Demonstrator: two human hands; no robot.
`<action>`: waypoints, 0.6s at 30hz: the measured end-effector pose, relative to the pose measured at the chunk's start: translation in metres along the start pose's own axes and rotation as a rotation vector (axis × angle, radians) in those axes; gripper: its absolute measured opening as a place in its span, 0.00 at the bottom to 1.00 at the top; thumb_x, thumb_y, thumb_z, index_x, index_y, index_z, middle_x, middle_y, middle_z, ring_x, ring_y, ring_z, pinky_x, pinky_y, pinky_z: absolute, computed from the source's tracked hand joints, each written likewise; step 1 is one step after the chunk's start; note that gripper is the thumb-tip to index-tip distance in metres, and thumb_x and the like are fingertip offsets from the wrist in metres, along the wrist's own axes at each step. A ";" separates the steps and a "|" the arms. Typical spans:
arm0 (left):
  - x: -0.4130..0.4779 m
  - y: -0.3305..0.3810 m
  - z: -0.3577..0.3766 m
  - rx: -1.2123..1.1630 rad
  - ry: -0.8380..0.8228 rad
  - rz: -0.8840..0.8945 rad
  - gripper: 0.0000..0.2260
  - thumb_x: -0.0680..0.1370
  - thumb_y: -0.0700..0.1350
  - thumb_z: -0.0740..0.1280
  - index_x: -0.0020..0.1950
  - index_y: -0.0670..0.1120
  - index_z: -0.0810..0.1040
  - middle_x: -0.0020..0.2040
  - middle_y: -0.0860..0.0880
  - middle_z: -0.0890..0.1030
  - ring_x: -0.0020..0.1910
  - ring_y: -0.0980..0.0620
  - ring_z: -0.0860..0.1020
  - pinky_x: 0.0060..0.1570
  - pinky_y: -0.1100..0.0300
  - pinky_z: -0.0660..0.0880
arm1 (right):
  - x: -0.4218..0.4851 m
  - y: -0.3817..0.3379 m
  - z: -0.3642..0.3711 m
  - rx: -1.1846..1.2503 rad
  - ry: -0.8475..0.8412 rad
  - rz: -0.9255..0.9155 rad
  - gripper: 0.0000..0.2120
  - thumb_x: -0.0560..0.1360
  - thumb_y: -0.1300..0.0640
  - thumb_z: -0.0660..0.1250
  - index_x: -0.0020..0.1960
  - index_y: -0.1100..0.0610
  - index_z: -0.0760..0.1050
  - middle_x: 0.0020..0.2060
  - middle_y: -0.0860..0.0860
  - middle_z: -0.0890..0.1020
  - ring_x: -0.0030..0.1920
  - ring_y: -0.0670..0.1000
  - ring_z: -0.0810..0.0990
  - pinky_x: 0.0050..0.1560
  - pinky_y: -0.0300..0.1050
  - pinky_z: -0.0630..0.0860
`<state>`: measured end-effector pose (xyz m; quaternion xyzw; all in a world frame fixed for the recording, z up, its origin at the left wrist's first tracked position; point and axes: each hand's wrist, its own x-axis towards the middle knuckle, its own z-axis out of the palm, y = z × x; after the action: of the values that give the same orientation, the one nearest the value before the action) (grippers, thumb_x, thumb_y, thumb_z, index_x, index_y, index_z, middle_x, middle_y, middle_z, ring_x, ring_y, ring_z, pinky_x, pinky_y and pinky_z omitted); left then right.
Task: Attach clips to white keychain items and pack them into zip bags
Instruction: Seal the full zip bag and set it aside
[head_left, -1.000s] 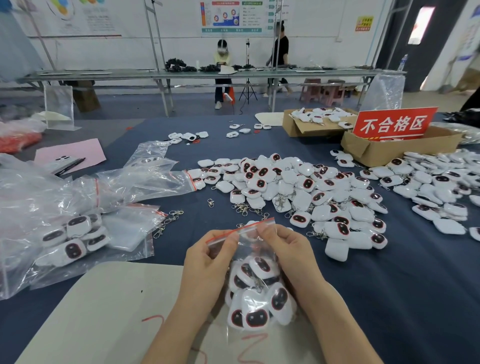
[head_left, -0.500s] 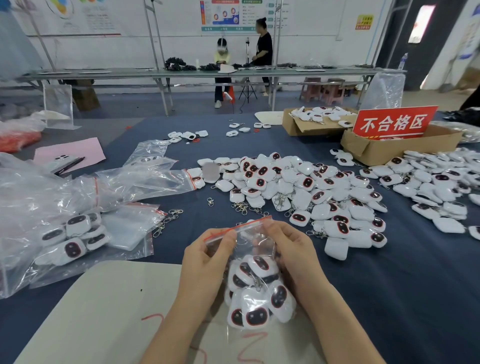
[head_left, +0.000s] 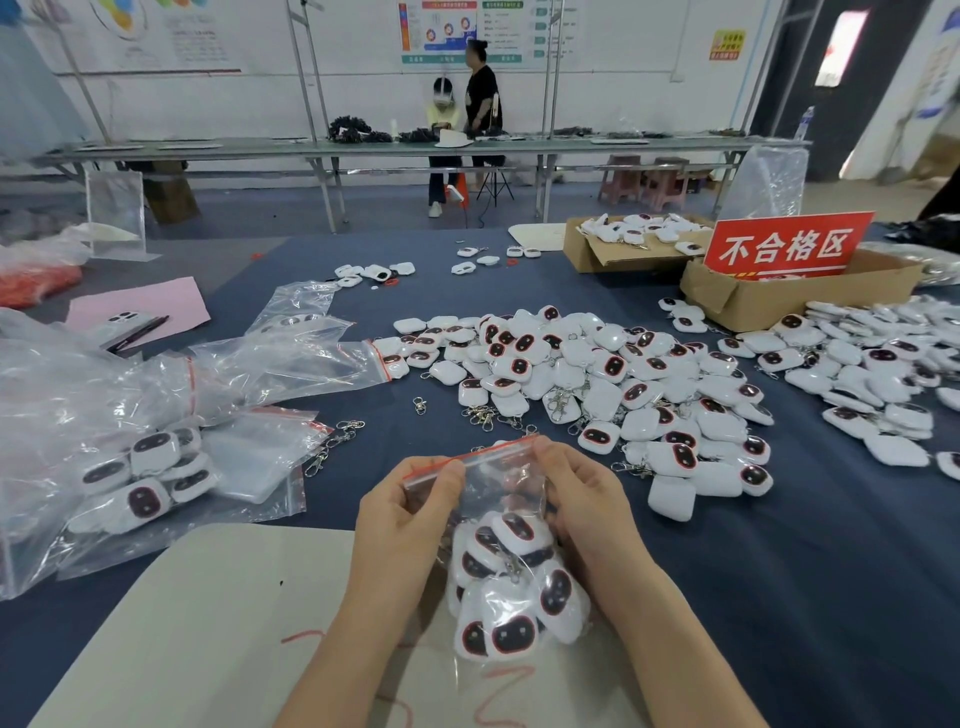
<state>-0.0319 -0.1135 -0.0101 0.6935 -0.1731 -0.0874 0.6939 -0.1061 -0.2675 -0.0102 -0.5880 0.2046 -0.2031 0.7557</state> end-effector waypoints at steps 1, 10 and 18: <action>0.000 0.000 -0.002 0.030 -0.002 0.019 0.03 0.78 0.48 0.72 0.46 0.56 0.83 0.42 0.54 0.86 0.40 0.58 0.83 0.38 0.69 0.76 | 0.000 0.000 0.000 -0.017 -0.019 -0.018 0.12 0.79 0.46 0.67 0.48 0.53 0.85 0.48 0.57 0.87 0.48 0.62 0.86 0.51 0.57 0.83; 0.010 0.030 0.016 1.043 -0.177 0.511 0.12 0.82 0.58 0.58 0.56 0.57 0.78 0.49 0.59 0.78 0.50 0.56 0.75 0.57 0.58 0.65 | -0.001 -0.001 0.001 -0.097 -0.067 -0.156 0.08 0.73 0.46 0.71 0.45 0.49 0.85 0.45 0.54 0.87 0.47 0.53 0.86 0.51 0.51 0.81; 0.014 0.041 0.028 0.840 -0.180 0.238 0.04 0.81 0.56 0.66 0.50 0.58 0.78 0.46 0.62 0.83 0.47 0.61 0.81 0.50 0.53 0.79 | 0.001 0.001 0.003 -0.109 -0.006 -0.193 0.05 0.73 0.48 0.72 0.40 0.48 0.83 0.44 0.52 0.87 0.48 0.53 0.86 0.50 0.51 0.81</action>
<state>-0.0343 -0.1432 0.0321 0.8800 -0.3322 0.0109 0.3394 -0.1034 -0.2660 -0.0109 -0.6459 0.1558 -0.2617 0.7001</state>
